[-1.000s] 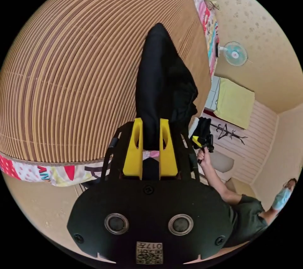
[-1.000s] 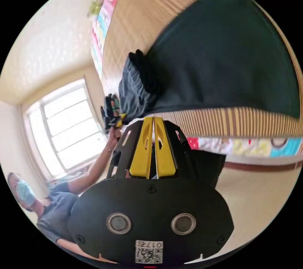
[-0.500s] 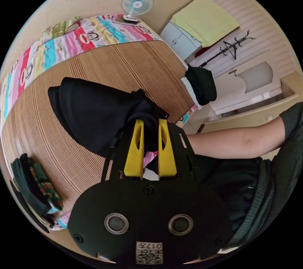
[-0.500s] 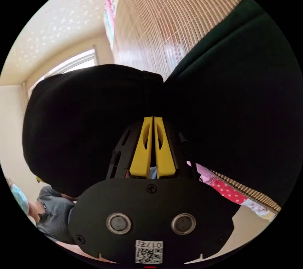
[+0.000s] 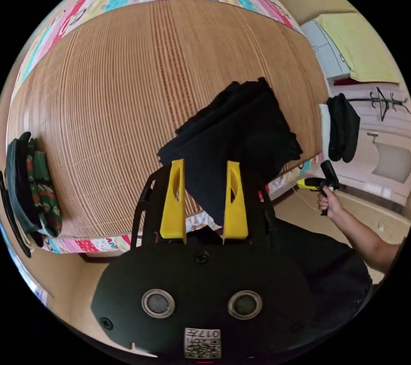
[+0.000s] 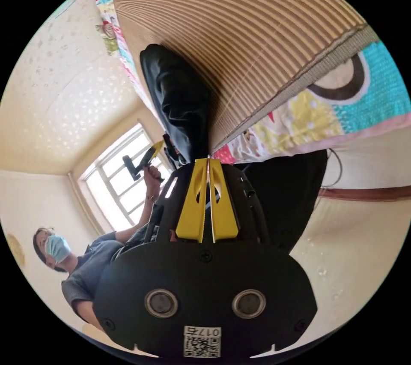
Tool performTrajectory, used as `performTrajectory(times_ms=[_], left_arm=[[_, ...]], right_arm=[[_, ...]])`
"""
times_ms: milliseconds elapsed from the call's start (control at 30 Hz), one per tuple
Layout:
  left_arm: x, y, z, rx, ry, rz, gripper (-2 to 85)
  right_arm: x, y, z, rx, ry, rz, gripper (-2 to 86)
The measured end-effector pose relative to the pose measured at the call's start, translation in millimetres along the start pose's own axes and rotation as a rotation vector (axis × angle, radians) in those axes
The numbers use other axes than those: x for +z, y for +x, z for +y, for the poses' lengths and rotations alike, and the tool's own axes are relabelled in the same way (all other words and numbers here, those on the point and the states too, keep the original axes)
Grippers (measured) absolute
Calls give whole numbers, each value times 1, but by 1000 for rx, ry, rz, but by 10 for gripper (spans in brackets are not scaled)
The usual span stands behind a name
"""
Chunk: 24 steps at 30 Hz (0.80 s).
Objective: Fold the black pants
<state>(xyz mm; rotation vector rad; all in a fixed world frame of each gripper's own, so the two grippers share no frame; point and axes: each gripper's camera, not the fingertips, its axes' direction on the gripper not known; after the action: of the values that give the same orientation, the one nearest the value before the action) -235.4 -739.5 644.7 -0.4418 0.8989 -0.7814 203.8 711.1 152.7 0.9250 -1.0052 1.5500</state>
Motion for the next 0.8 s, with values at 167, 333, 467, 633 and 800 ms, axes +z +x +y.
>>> performTrajectory(times_ms=[167,333,467,633,800], left_arm=[[61,-68,-36,-174,-151,187,155],[85,-57,-29,-290,-166,209,130],[106,-8,-30,-56,-345,262,107],[101,7,-24,75,-340,339,118],[96,-39,-43,-118,-154,538,178]], right_arm=[[74,-10,-24,-48,-104,-113,107],[116,-39,-78,-20,-73,-146,100],[91,-99,-98,-131,108,128,94],[39,-138,-49,-370,412,120,78],[35,-74,7,-287,391,37,80]])
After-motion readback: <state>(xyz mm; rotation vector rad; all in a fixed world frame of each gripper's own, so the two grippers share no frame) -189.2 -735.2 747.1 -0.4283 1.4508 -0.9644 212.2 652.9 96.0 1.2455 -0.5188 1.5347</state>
